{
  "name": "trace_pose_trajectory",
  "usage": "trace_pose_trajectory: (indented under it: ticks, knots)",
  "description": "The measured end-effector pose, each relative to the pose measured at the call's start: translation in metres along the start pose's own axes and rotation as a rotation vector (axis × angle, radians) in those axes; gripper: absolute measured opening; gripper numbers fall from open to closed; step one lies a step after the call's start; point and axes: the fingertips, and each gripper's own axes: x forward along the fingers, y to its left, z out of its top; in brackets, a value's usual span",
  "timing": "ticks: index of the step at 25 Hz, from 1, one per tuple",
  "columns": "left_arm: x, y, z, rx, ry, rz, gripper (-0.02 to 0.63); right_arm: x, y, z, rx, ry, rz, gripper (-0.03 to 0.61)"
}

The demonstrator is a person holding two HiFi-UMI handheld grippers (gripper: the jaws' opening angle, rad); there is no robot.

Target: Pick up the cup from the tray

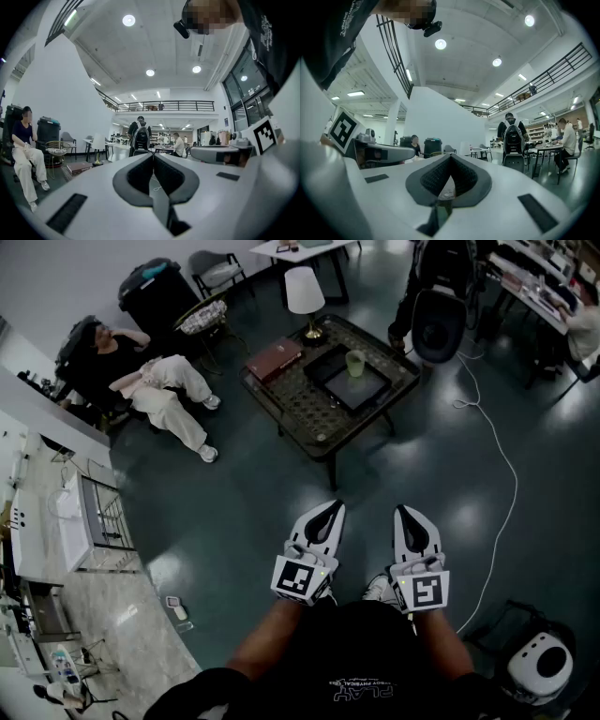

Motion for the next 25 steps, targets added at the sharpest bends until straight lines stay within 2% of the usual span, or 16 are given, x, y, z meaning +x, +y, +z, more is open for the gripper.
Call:
trace_pose_trajectory:
  ticks: [7,13,25]
  knots:
    - [0.004,-0.009,-0.002,0.032,0.008,0.019,0.014,-0.008,-0.005,-0.001,-0.001,0.005,0.014,-0.002]
    - [0.013,-0.019,-0.009,0.058,0.026,0.04,0.014,-0.012,-0.022,-0.003,0.046,-0.021,0.035,-0.002]
    - [0.023,-0.055,-0.015,0.08,0.045,0.083,0.014,-0.032,-0.047,-0.007,0.052,-0.01,0.088,-0.002]
